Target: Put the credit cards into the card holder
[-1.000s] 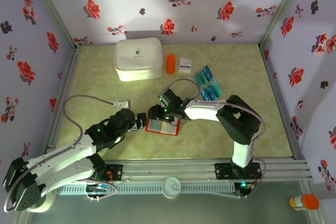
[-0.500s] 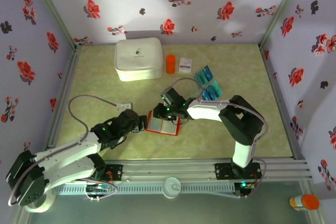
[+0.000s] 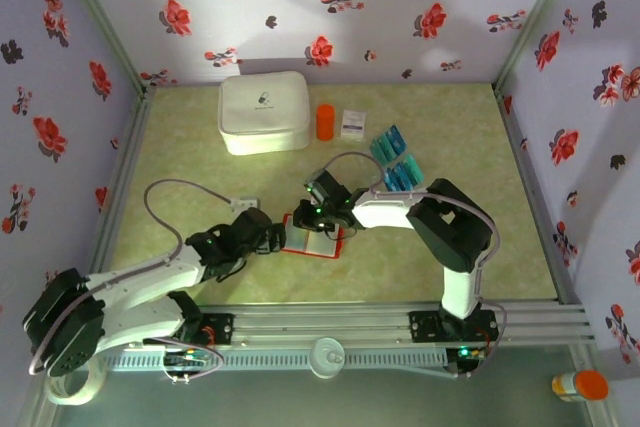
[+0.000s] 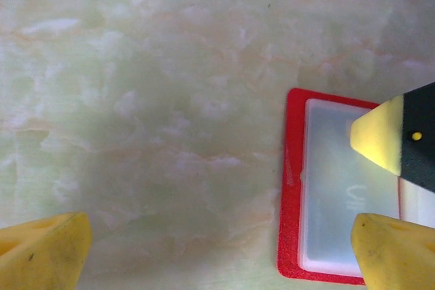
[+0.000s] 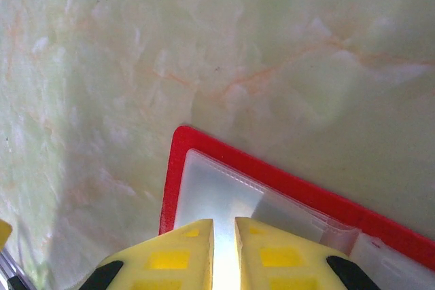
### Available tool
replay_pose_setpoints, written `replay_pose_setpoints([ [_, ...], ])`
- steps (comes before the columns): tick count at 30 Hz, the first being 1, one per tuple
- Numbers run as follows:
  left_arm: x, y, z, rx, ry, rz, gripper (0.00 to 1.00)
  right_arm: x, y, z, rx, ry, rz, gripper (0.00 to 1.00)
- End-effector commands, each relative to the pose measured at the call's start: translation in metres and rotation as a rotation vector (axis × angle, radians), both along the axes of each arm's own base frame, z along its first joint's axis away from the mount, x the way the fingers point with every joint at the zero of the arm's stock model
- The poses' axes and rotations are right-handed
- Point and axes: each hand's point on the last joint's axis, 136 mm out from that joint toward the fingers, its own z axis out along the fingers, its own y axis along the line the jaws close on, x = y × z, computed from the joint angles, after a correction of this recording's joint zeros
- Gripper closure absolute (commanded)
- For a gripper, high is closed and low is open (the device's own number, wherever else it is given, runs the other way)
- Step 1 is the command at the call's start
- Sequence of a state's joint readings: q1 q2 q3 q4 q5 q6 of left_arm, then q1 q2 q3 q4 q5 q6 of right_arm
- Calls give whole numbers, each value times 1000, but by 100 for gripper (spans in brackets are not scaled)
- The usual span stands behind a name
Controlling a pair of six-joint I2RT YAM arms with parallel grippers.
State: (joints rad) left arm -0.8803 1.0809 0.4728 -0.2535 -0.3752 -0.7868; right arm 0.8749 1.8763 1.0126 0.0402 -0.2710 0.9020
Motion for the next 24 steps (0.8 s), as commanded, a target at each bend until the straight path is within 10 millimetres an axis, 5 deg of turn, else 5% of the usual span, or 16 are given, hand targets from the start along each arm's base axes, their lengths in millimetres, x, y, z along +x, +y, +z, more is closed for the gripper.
replay_pose_setpoints([
  [1,3,-5,-4,-5,8,-6,1,-1,-5,-8,-10,23,-14,83],
  [24,5,-15,-43,71,95,-39,1,-2,-5,-4,11,24,-18,82],
])
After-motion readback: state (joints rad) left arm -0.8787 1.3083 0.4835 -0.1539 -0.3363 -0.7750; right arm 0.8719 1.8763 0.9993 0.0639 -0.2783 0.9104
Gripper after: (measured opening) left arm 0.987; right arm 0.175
